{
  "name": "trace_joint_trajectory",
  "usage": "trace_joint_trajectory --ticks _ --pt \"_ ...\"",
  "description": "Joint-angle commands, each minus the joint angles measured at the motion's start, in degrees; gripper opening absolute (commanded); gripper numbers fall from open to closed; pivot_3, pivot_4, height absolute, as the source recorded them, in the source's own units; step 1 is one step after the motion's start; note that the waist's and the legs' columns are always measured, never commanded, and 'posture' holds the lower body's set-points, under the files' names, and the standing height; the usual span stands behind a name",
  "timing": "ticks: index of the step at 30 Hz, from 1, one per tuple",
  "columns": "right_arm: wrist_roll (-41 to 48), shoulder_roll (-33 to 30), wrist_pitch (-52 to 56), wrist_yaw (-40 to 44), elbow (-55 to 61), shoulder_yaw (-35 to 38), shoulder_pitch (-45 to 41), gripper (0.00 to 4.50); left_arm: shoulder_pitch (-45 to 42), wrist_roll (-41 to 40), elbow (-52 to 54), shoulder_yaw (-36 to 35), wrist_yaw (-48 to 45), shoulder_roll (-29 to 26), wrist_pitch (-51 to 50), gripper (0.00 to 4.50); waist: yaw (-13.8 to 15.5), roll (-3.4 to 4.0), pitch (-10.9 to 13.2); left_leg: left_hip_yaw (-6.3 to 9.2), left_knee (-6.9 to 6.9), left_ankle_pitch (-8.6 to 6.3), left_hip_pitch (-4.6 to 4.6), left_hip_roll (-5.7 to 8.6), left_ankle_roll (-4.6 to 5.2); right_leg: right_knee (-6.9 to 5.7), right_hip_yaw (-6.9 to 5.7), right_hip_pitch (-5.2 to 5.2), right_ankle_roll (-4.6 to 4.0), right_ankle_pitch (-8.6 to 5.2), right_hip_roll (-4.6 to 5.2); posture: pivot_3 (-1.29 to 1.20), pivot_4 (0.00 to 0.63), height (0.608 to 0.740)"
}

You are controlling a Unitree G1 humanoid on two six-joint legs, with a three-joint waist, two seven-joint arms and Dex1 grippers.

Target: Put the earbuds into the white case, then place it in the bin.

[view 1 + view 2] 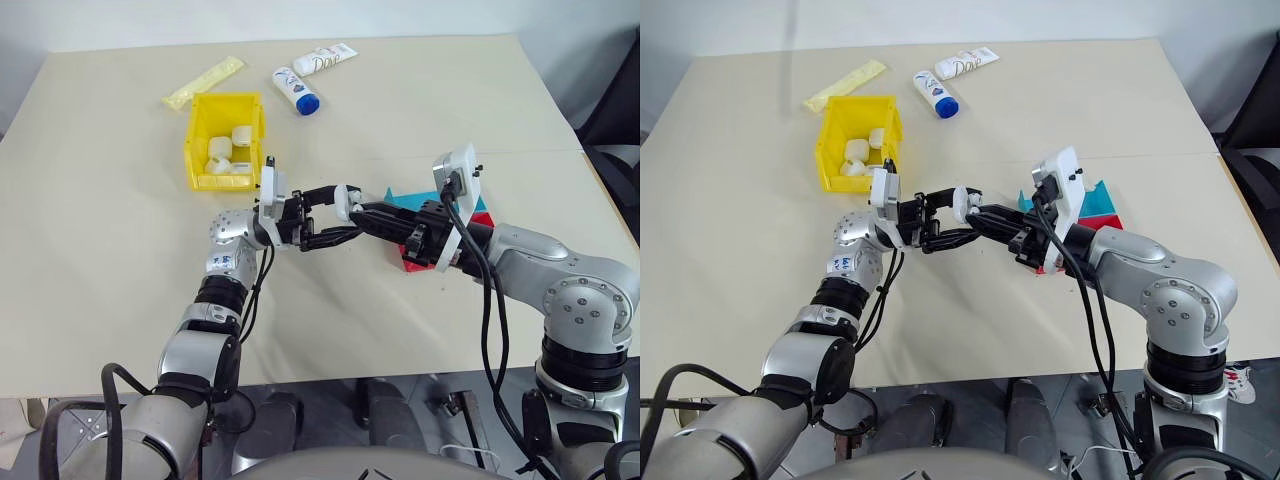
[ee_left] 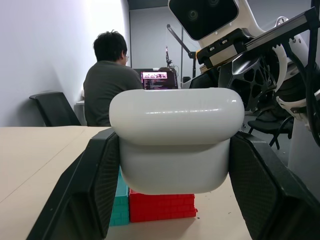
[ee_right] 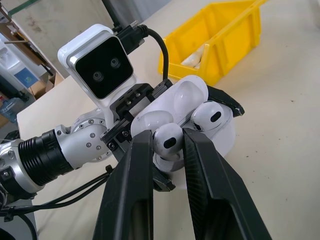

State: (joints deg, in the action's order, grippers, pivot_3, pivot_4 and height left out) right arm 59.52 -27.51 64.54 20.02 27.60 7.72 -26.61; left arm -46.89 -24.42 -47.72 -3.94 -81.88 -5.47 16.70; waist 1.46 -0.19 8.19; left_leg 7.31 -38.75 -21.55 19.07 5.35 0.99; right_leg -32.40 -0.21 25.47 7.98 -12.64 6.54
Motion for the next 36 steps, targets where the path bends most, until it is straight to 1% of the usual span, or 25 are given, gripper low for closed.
trace_joint_trajectory --ticks 1,7,20,36 --pt "-4.17 -2.13 0.89 -2.00 -3.83 -0.93 1.67 1.20 -2.44 -2.81 3.77 -1.72 -2.03 1.07 2.02 2.81 0.07 0.00 0.00 0.00 0.00 0.00 0.00 0.00 0.00 0.00 0.00 0.00 0.00 0.00 0.00 0.00 0.150 0.740" --pt "-3.34 -3.02 -0.56 -1.08 -2.58 -1.11 1.26 1.20 -2.38 -2.33 3.57 -1.60 -1.86 1.01 1.85 2.81 0.03 -0.01 0.00 -0.01 0.00 0.00 0.00 -0.01 0.01 0.01 -0.01 0.00 0.01 0.00 0.00 0.00 0.150 0.740" --pt "-0.58 -4.82 -0.17 -0.24 -0.21 -0.44 -0.36 1.20 -3.15 -0.02 1.14 -1.19 0.05 0.02 2.01 2.81 0.04 -0.02 -0.01 0.00 0.00 0.00 0.01 -0.01 0.01 0.02 -0.01 0.00 0.01 0.00 0.00 0.00 0.150 0.740" --pt "2.78 -5.59 1.69 -1.69 1.86 0.18 -3.40 1.20 -4.62 1.19 -2.40 -1.56 2.23 0.22 3.59 2.81 0.07 -0.03 -0.01 0.00 -0.01 0.00 0.02 -0.01 0.01 0.03 -0.01 -0.01 0.01 0.01 0.01 0.00 0.150 0.740"
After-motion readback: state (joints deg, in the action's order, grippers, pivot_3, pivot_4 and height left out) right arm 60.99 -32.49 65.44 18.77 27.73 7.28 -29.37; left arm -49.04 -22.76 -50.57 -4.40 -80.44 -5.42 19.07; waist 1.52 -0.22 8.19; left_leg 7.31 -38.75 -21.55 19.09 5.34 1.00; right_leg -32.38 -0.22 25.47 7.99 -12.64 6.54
